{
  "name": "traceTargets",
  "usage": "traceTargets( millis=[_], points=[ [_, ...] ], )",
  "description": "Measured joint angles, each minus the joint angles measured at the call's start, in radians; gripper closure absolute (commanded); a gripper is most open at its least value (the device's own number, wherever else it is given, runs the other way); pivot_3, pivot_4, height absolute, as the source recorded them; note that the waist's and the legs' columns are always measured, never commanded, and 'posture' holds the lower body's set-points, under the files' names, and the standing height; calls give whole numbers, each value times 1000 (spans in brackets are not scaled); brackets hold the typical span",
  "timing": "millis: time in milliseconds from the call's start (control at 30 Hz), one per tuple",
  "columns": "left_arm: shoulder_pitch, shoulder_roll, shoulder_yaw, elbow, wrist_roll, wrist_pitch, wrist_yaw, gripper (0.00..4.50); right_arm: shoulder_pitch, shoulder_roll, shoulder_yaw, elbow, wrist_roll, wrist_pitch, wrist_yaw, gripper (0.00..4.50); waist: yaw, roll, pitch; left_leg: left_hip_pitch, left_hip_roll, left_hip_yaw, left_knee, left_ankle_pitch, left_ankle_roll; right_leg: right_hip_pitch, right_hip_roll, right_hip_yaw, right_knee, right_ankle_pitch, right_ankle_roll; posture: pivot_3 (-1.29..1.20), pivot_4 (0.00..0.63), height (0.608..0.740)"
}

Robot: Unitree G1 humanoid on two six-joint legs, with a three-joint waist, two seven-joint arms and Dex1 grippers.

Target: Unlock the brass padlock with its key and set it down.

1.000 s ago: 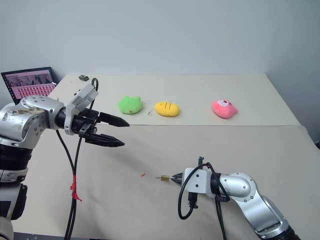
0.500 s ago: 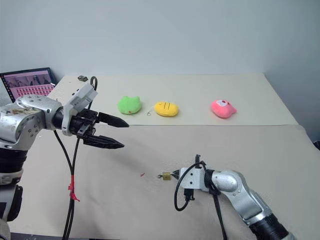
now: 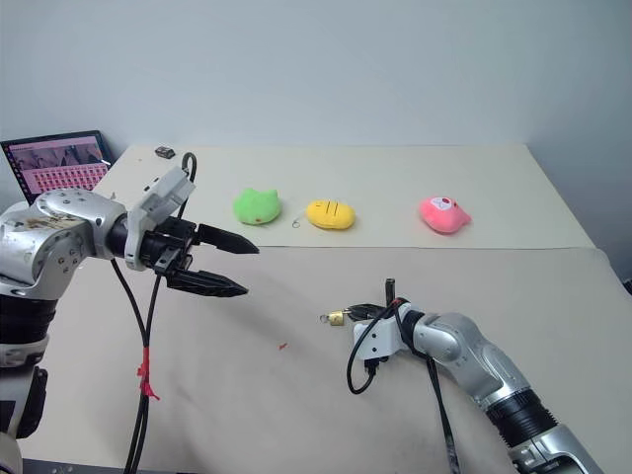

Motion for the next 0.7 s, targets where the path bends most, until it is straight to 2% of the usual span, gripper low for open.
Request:
traceTargets(
  millis=[367, 433, 467, 700],
  points=[
    [-1, -23, -10, 0, 0, 0, 0, 80, -6, -25, 3, 54, -71, -121, -109, 4500, 1, -1, 0, 0, -1, 0, 3, 0, 0, 1, -1, 1, -1, -3, 4, 0, 150, 660],
    [-4, -26, -11, 0, 0, 0, 0, 0, -6, -35, 3, 61, -69, -133, -109, 3814, 4, -1, 0, 0, -1, 0, 3, 0, 0, 1, -1, 1, 0, -3, 5, 0, 150, 660],
    [-7, -28, -11, 0, 0, 0, 0, 0, -6, -39, 3, 69, -69, -139, -108, 3627, 4, -1, 0, 0, -1, 0, 4, 0, 0, 1, -1, 1, 0, -3, 5, 0, 150, 660],
    [-14, -55, -24, -13, -6, 3, 8, 0, -37, -70, 3, 110, -92, -190, -158, 1210, 1, 0, 0, 0, -2, 0, 3, 0, 0, 3, -1, 1, 0, -3, 4, 0, 150, 660]
  ],
)
